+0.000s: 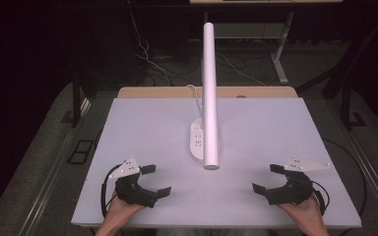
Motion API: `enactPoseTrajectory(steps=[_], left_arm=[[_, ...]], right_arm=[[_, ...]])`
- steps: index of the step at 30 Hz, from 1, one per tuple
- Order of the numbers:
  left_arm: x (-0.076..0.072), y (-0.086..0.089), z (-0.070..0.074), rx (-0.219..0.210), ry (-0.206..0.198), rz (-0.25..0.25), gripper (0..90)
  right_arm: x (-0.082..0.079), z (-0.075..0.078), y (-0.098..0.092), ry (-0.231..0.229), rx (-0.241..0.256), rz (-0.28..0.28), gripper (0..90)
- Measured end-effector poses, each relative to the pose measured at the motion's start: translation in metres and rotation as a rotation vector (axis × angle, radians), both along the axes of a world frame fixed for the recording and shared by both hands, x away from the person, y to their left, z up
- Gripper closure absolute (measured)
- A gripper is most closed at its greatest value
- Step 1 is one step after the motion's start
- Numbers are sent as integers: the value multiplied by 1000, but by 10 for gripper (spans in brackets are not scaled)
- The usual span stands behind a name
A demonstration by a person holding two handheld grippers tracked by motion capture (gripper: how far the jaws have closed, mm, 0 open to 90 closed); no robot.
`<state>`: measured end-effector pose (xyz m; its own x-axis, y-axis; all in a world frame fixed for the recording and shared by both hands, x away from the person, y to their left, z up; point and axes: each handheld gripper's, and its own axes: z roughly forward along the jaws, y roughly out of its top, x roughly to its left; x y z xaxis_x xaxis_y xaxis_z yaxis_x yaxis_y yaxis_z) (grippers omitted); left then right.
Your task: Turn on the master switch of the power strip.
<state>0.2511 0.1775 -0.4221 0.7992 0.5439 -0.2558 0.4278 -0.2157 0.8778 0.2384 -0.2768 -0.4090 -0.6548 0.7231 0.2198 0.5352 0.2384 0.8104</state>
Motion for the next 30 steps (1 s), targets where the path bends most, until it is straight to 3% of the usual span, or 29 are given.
enactPoseTrajectory(steps=[5, 10, 30], left_arm=[[-1, -1, 1, 8, -2, -10, 0], [-1, -1, 1, 10, 2, -11, 0], [2, 1, 10, 29, 19, -24, 0]], right_arm=[[0, -1, -1, 4, 0, 5, 3], [1, -4, -2, 42, -12, 21, 3], [0, -5, -5, 49, -11, 19, 3]])
